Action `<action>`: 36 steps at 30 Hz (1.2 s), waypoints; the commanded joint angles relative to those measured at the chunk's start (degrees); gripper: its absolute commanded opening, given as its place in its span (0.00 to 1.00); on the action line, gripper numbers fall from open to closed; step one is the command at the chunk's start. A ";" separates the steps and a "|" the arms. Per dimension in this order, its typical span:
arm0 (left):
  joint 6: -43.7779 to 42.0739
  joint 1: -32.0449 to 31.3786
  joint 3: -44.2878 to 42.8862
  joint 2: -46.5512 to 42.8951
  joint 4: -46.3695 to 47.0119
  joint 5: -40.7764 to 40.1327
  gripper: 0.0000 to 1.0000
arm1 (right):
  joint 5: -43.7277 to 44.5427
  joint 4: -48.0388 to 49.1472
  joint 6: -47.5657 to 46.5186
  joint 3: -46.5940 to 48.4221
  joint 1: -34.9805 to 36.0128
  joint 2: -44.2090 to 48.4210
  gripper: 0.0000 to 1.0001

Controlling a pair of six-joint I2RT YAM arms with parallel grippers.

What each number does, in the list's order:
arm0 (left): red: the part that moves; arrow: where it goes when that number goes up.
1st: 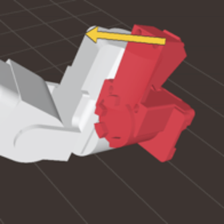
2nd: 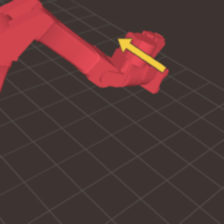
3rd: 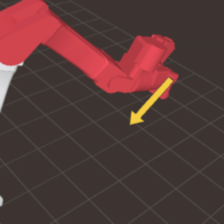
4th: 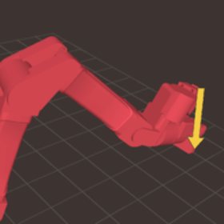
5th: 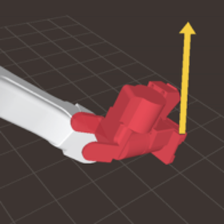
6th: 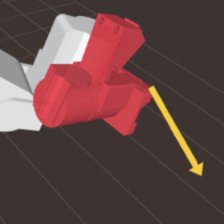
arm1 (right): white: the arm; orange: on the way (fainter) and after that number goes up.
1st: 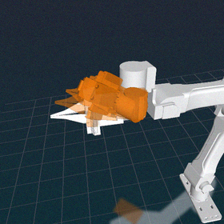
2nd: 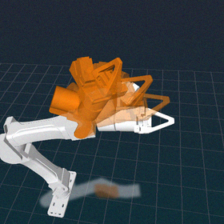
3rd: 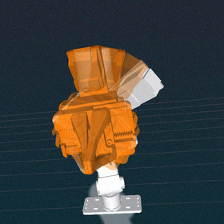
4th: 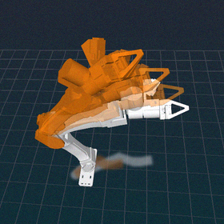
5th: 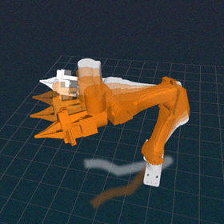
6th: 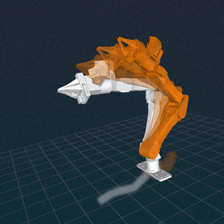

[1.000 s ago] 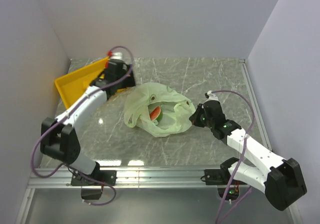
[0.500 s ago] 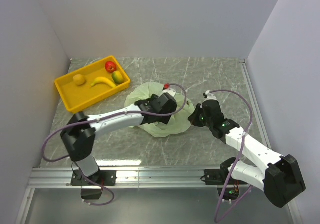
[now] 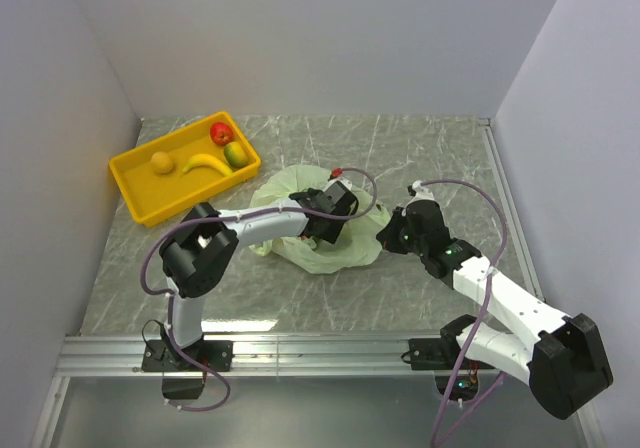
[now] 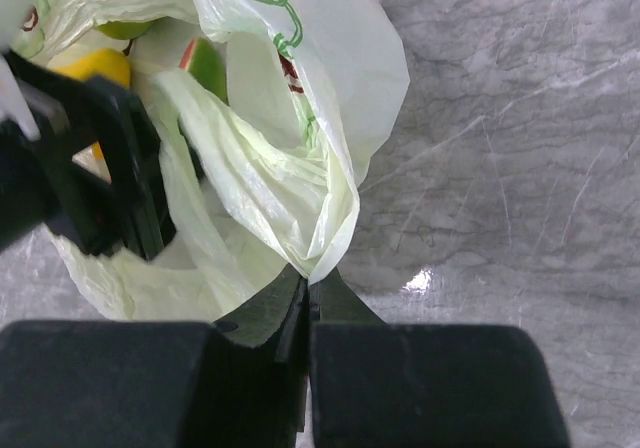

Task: Untie the knot of the plastic bag and take out the fruit

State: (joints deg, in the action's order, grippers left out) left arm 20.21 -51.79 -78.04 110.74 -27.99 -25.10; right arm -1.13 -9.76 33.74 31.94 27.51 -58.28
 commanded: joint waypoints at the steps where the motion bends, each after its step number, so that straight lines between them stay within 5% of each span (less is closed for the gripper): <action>1: 0.09 2.65 -1.06 -0.08 2.23 3.38 0.72 | 0.60 0.71 -0.16 0.84 0.27 1.59 0.00; 16: 2.29 4.06 4.92 2.11 4.26 9.63 0.78 | -0.28 1.67 0.80 1.19 0.27 0.62 0.00; 19: 1.77 4.33 4.65 2.46 4.26 10.42 0.67 | -0.11 1.41 1.07 1.02 0.35 0.98 0.00; 23: 1.42 4.24 5.26 0.36 4.52 11.65 0.26 | 0.68 0.71 1.07 0.40 0.36 2.38 0.00; 26: 1.33 4.24 6.23 -2.54 5.05 13.23 0.05 | 1.04 0.27 1.07 0.22 0.35 3.00 0.00; 36: 0.89 4.24 6.59 -15.27 6.19 19.91 0.01 | 1.04 0.53 1.33 0.40 0.35 3.17 0.00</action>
State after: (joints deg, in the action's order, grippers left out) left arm 21.69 -47.44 -70.67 101.71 -23.38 -8.82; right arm -0.93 -9.93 34.89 31.86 27.51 -56.07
